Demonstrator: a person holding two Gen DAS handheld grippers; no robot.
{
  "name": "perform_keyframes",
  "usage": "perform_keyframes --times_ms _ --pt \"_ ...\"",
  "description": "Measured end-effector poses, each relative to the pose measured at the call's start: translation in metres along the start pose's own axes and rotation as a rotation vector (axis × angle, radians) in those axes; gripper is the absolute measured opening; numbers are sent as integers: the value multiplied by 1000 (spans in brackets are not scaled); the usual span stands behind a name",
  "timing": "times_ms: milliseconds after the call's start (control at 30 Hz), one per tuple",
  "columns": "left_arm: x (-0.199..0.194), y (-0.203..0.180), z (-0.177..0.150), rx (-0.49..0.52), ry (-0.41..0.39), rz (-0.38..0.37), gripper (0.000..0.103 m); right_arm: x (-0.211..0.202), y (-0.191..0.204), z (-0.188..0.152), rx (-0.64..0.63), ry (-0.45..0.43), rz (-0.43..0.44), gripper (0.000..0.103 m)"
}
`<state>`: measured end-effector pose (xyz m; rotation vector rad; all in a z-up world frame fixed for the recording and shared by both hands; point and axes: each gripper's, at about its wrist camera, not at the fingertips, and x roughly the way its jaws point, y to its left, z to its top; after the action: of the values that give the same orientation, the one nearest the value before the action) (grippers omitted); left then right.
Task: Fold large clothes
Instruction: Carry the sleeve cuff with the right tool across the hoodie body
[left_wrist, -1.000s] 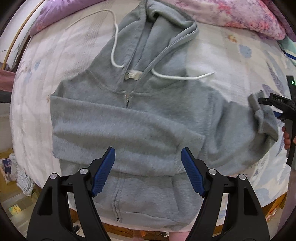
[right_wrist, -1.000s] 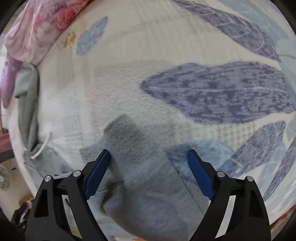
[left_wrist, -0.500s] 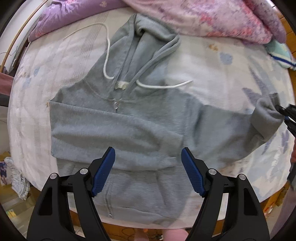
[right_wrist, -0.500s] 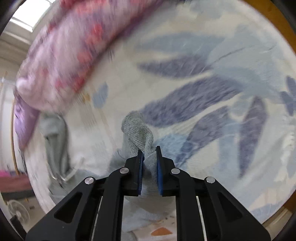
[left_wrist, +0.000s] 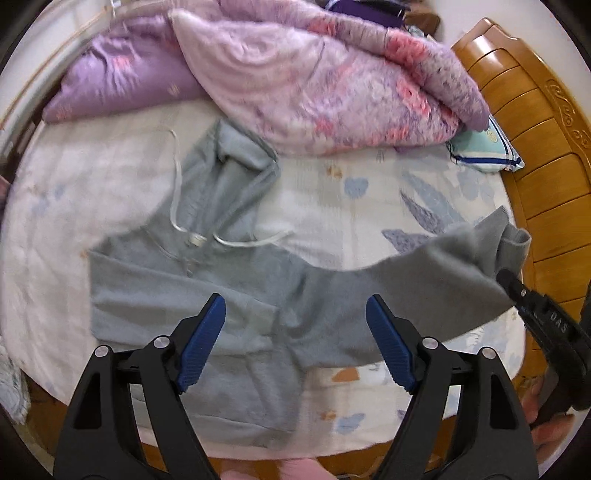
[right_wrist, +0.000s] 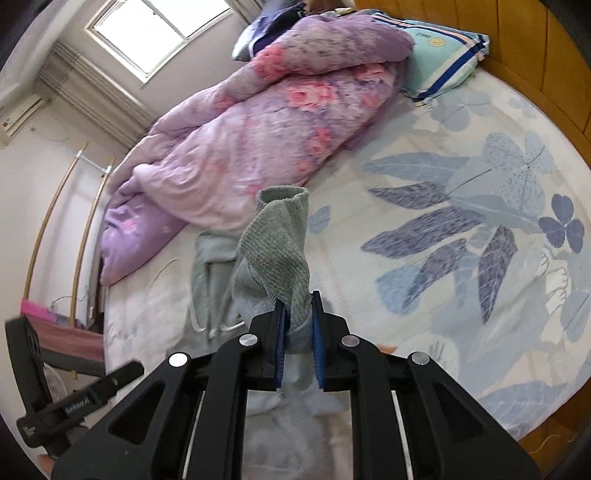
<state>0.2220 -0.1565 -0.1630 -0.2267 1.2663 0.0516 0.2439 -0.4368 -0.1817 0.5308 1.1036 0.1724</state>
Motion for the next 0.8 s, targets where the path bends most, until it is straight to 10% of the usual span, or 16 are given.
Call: perform_keyframes --times_ms 800 --pt "-24 276 -31 -219 3 1 81 117 258 -151 -133 86 29 12"
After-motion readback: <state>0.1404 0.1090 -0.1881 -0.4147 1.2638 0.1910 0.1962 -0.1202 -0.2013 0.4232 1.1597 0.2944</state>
